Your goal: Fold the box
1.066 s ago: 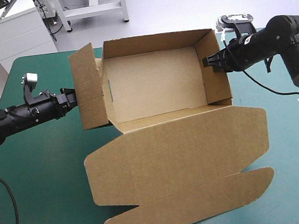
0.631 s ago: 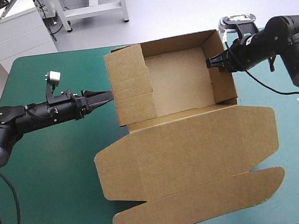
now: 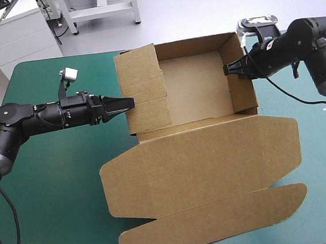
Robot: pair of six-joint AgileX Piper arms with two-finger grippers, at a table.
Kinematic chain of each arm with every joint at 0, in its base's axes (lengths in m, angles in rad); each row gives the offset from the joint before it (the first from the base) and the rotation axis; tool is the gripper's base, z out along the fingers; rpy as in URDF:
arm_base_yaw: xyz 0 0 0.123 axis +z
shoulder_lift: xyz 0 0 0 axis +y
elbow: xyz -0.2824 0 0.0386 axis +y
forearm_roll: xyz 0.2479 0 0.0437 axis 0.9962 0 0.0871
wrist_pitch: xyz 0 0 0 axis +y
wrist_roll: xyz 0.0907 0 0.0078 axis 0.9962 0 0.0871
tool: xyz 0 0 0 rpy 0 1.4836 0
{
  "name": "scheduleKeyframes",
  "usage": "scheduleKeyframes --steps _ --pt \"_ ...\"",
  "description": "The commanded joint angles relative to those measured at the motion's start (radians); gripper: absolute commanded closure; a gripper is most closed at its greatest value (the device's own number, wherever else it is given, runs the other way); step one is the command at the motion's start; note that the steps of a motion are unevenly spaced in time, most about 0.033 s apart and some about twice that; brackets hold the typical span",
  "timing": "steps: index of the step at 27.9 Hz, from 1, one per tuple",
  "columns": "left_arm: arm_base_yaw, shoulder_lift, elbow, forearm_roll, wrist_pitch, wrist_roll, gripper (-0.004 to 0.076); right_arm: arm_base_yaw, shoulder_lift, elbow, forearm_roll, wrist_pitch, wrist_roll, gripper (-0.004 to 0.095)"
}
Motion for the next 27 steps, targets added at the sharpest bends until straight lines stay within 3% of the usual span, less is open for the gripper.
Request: scheduleKeyframes --steps 1,7,14,21,27 --pt "-0.008 -0.035 -0.041 -0.061 -0.007 -0.059 0.0178 0.025 -0.073 -0.032 -0.006 -0.054 0.016 0.0908" --pt "-0.049 -0.056 -0.154 0.218 -0.146 -0.299 0.0178 0.083 -0.101 -0.032 -0.104 -0.112 0.051 0.0908" --pt "-0.321 -0.109 -0.285 0.883 -0.389 -0.814 0.0178 0.262 -0.11 -0.032 -0.33 -0.204 0.234 0.0908" --pt "-0.512 -0.109 -0.283 1.337 -0.439 -1.163 0.0178 0.276 -0.11 -0.032 -0.35 -0.213 0.268 0.0908" --pt "-0.575 -0.108 -0.251 1.471 -0.495 -1.313 0.0178 0.276 -0.11 -0.032 -0.346 -0.218 0.273 0.0908"
